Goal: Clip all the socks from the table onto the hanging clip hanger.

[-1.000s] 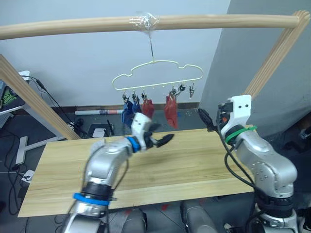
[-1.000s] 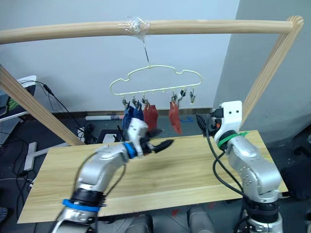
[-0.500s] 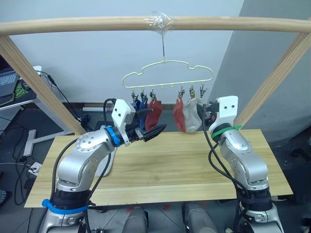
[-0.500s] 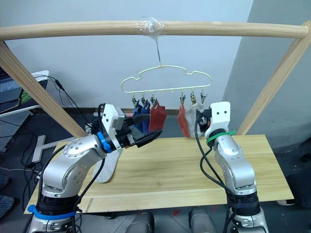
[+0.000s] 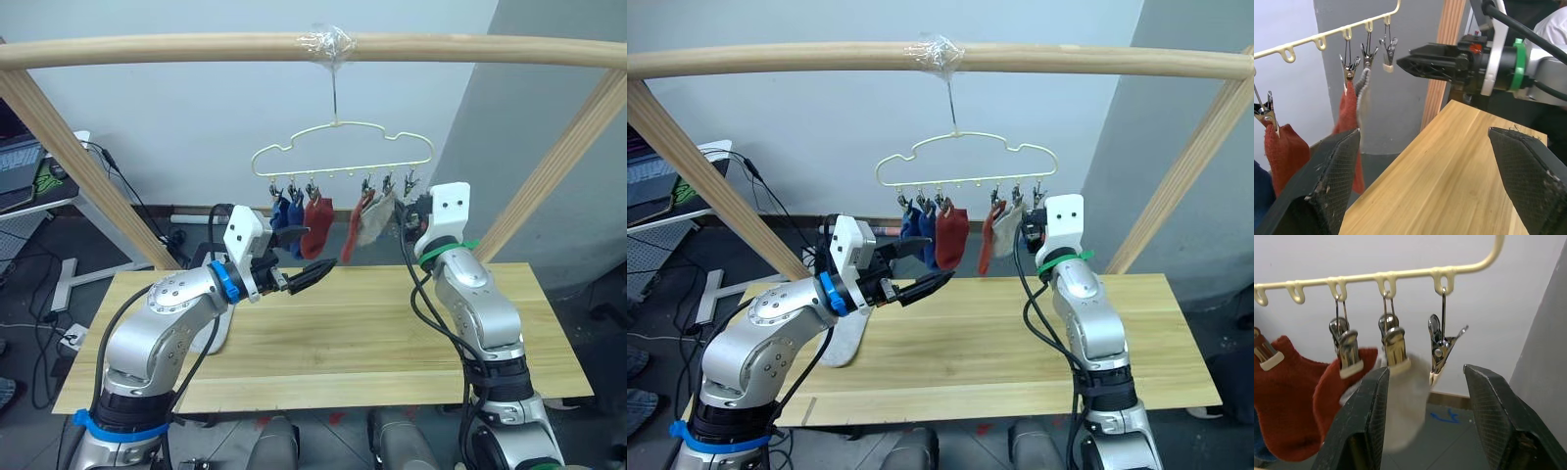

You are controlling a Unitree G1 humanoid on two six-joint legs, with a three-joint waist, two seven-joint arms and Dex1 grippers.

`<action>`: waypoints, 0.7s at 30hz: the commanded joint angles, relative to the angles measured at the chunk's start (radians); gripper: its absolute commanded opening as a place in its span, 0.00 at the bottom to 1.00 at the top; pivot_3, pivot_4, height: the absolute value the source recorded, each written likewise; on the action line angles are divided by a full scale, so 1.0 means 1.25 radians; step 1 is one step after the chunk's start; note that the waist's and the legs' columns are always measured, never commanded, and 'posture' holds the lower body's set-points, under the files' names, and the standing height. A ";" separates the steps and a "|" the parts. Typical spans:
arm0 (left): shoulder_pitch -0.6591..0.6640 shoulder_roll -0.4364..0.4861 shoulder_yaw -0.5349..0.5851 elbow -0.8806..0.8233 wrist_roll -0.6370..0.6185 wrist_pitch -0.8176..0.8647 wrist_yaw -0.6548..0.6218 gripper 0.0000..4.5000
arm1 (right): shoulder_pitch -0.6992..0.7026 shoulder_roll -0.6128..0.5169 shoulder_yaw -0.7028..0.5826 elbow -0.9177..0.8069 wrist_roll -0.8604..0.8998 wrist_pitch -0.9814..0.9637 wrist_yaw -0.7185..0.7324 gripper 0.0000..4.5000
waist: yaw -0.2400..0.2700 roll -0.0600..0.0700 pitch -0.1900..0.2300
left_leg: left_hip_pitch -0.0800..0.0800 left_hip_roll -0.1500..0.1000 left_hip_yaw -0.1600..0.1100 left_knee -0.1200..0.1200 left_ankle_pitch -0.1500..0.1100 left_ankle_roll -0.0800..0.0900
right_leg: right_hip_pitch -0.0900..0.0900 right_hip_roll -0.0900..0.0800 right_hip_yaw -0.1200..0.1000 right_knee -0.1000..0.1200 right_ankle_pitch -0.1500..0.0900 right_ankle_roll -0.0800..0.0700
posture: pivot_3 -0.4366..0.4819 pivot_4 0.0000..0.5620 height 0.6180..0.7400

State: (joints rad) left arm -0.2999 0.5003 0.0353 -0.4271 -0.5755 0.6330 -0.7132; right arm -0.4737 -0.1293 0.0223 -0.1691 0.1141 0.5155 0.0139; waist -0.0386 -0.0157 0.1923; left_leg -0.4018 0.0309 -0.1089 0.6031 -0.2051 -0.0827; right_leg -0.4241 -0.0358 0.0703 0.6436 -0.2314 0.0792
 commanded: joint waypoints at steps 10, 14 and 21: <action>-0.016 0.000 -0.001 -0.039 -0.019 0.003 0.018 0.96 | -0.056 0.011 -0.022 0.041 -0.031 -0.039 -0.013 0.26 | 0.006 0.000 0.000 | 0.000 0.000 0.000 0.000 0.000 0.000 | 0.000 0.000 0.000 0.000 0.000 0.000 | 0.59 0.26 1.00; -0.014 0.004 0.001 -0.043 -0.022 0.004 0.023 0.96 | -0.059 0.013 -0.031 0.048 -0.039 -0.033 -0.027 0.20 | 0.006 0.000 0.000 | 0.000 0.000 0.000 0.001 0.000 0.000 | 0.000 0.000 0.000 0.000 0.000 0.000 | 0.59 0.27 1.00; -0.020 0.002 0.001 -0.044 -0.023 0.007 0.027 0.96 | -0.067 0.021 -0.037 0.067 -0.049 -0.031 -0.035 0.20 | 0.006 0.000 0.000 | 0.000 0.000 0.000 0.001 0.000 0.000 | 0.000 0.000 0.000 0.000 0.000 0.000 | 0.60 0.28 1.00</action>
State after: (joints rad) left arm -0.3116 0.5010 0.0334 -0.4406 -0.5902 0.6465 -0.6847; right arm -0.5310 -0.1072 -0.0138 -0.0611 0.0597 0.4928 -0.0236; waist -0.0313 -0.0156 0.1924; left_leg -0.4014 0.0309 -0.1091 0.6039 -0.2051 -0.0827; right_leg -0.4235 -0.0358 0.0702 0.6443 -0.2311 0.0794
